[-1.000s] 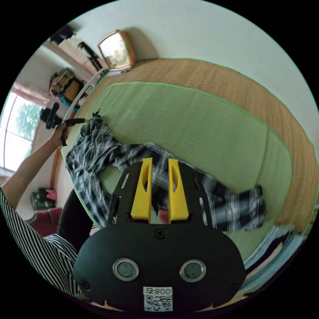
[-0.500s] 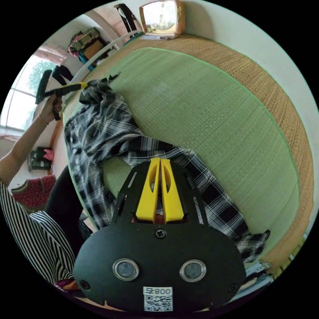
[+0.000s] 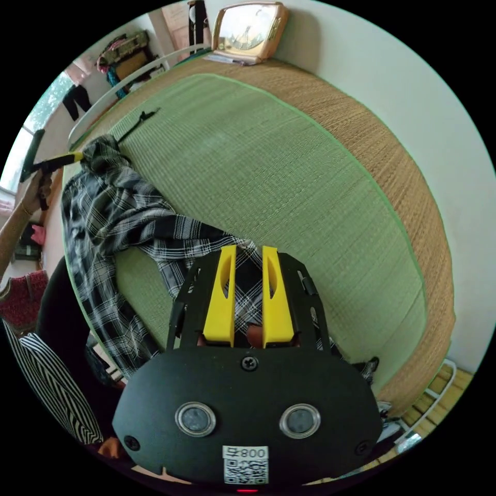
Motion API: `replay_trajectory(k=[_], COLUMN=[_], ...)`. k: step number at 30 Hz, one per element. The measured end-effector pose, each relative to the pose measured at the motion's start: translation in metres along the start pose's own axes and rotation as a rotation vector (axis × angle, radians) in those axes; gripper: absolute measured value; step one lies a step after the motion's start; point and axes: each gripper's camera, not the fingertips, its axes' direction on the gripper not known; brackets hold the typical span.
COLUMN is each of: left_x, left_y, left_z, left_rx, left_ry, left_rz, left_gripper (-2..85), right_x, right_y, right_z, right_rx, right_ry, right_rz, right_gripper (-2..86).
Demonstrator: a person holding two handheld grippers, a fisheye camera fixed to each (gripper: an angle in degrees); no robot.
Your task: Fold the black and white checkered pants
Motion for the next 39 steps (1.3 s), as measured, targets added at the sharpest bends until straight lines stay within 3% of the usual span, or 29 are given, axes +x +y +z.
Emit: replay_trajectory(k=[5,12,16,20,29,34,39], left_x=[0.002,0.006,-0.001,-0.002,0.015,0.033,0.053], left_y=[-0.008,-0.002,0.013,0.018,0.013,0.008,0.001], left_z=[-0.001,-0.024,-0.015,-0.008,-0.006,0.003,0.007], left_rx=[0.028,0.106,0.062,0.05,0.058,0.043,0.022], left_ry=[0.018,0.024,-0.001,0.018,0.031,0.047,0.037], left_rz=[-0.004,0.022,-0.02,-0.056,-0.039,-0.023,0.009], left_gripper=[0.6,0.6,0.5,0.5,0.5,0.5,0.5], right_x=[-0.002,-0.018,-0.052,-0.053,-0.015,-0.018,-0.02], right_y=[-0.006,0.082,0.134,0.17,0.208,0.154,0.092], right_z=[-0.017,-0.131,-0.092,-0.029,-0.078,-0.09,-0.057], right_rx=[0.005,0.308,0.134,-0.083,0.115,0.135,0.007], right_ry=[0.033,-0.104,-0.224,-0.335,-0.389,-0.225,-0.174], right_rz=[-0.042,-0.032,0.015,0.201,0.46,0.326,0.219], right_gripper=[0.9,0.1,0.5,2.5,6.6,7.4,7.7])
